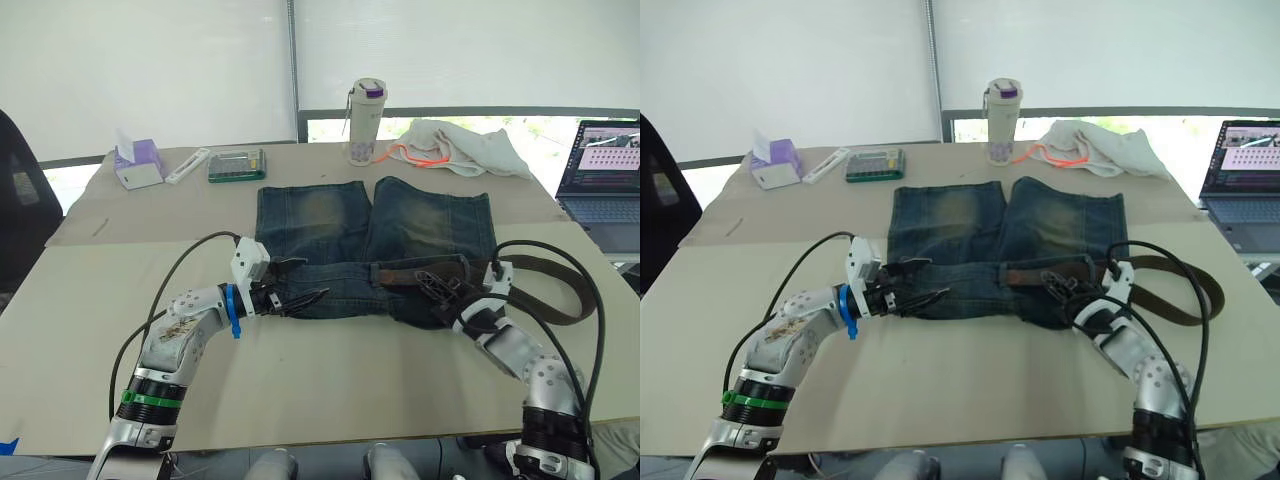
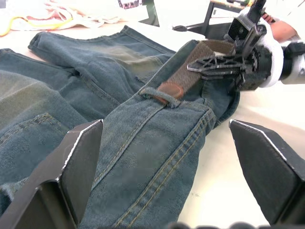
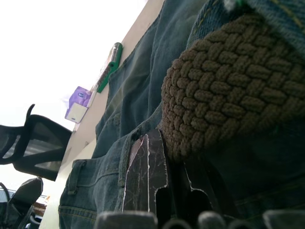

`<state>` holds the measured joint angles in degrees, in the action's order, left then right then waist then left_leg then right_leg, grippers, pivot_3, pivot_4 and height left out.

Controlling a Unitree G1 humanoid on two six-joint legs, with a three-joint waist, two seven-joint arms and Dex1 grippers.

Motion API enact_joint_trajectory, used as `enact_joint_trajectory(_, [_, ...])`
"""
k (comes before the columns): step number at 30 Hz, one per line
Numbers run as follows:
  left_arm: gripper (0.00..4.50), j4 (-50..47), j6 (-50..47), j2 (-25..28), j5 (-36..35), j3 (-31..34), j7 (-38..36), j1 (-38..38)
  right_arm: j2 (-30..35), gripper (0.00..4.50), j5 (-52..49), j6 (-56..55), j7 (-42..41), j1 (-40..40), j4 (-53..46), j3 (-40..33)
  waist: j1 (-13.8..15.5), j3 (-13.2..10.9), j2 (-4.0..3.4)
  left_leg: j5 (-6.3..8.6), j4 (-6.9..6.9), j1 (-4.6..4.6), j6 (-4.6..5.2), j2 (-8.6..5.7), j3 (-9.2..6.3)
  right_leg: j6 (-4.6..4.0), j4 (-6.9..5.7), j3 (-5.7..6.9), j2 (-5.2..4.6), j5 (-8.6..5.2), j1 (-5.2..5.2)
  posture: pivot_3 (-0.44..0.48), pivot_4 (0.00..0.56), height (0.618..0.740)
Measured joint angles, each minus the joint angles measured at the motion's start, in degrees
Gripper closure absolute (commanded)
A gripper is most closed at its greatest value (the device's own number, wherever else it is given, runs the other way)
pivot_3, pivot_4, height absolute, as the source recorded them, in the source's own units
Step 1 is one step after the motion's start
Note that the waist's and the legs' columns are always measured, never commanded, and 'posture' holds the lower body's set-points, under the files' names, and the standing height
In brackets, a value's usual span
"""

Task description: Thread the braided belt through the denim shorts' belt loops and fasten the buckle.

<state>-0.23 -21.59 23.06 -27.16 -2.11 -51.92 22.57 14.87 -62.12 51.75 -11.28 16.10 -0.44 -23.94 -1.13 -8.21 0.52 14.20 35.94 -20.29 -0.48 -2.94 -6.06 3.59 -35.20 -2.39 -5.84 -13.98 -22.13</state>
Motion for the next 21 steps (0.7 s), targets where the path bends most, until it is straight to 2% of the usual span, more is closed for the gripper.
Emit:
enact_joint_trajectory(5, [0.02, 0.3, -0.4, -0.6, -0.2, 1.7, 1.5, 0.0, -3.0, 4.5, -0.7, 0.9, 1.5, 2.8, 2.3, -0.2, -0.7, 0.0, 0.02, 0.01, 0.0, 0.01, 0.01, 0.29, 0.01, -0.1, 0.02, -0.01, 0.29, 0.06, -0.01, 0.0, 0.15, 0.74])
enact_joint_trajectory(10, [0.02, 4.4, 2.8, -7.1, -0.3, 7.2, 10.0, 2.9, -6.3, 4.5, -1.2, 0.9, 1.9, 6.0, 5.4, 0.0, -1.1, 0.0, 0.1, 0.01, 0.01, 0.01, 0.02, 0.58, 0.06, -0.27, 0.06, 0.0, 0.59, 0.16, -0.04, 0.0, 0.15, 0.74])
enact_joint_trajectory(15, [0.02, 4.4, 1.0, -5.7, -1.5, 8.4, 10.1, 3.9, -7.4, 4.5, -1.1, 1.0, 1.9, 7.5, 7.1, 0.7, -1.5, 0.1, 0.09, 0.03, -0.03, 0.03, 0.03, 0.68, 0.1, -0.29, 0.03, -0.01, 0.7, 0.16, -0.06, 0.0, 0.15, 0.74])
enact_joint_trajectory(21, [0.02, 2.9, -10.6, -3.7, -4.8, 5.3, 7.5, 1.0, -9.3, 4.5, -0.7, 1.4, 1.5, 7.5, 7.1, 1.5, -1.5, 0.1, 0.09, 0.03, -0.01, 0.05, 0.04, 0.7, 0.09, -0.3, 0.0, -0.01, 0.72, 0.16, -0.06, 0.0, 0.15, 0.74])
